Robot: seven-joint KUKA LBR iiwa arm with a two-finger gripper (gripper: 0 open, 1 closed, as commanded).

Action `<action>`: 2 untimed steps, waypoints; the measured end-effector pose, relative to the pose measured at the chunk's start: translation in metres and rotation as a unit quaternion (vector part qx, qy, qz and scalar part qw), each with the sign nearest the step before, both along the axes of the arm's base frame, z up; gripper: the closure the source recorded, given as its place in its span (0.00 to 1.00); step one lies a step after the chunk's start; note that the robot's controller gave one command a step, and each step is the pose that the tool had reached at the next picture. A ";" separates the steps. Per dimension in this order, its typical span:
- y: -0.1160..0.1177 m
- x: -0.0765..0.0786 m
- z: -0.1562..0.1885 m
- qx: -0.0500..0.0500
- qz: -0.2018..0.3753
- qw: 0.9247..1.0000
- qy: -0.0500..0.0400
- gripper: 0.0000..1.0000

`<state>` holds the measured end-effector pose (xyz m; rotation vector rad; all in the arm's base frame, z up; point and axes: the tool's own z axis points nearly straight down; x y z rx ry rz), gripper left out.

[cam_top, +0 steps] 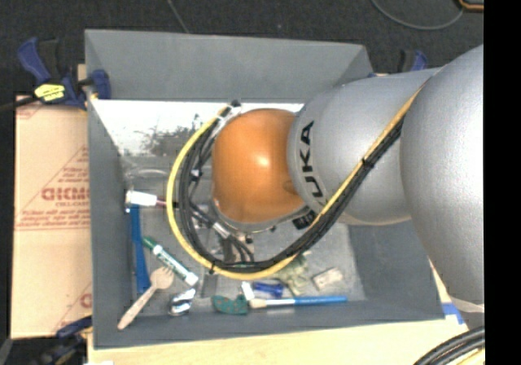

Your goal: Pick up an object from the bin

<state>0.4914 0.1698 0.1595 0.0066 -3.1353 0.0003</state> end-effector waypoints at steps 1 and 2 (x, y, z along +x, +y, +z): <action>-0.001 0.002 0.004 0.001 -0.003 1.000 -0.004 0.00; 0.034 0.012 -0.089 0.002 0.158 0.987 -0.004 0.00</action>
Offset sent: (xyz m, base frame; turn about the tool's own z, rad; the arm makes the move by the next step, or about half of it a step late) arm 0.0104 0.0336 -0.0895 -0.3185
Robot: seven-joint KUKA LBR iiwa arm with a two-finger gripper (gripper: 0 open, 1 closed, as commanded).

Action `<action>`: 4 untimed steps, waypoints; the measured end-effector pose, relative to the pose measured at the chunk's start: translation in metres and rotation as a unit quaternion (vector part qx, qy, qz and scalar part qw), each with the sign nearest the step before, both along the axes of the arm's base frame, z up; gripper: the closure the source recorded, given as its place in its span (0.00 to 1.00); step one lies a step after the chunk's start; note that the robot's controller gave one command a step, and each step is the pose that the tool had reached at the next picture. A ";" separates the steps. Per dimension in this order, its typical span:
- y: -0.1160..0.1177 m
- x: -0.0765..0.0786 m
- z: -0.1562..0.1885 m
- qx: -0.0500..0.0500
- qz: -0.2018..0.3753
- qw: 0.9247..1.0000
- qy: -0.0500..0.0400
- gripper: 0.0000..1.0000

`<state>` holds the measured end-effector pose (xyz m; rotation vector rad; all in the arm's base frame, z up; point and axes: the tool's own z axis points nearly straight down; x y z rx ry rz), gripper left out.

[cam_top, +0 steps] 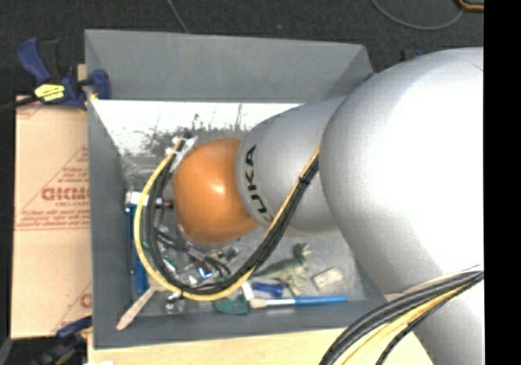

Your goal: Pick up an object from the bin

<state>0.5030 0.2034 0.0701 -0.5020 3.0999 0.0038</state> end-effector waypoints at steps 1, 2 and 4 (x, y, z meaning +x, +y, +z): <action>0.006 -0.013 0.068 0.000 0.051 0.999 -0.001 0.00; 0.024 -0.014 0.030 -0.001 0.242 0.970 0.003 0.00; 0.002 -0.025 0.001 0.000 0.185 0.983 -0.002 1.00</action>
Offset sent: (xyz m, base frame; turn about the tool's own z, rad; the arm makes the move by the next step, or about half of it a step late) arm -0.0147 0.0239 0.0299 -0.4907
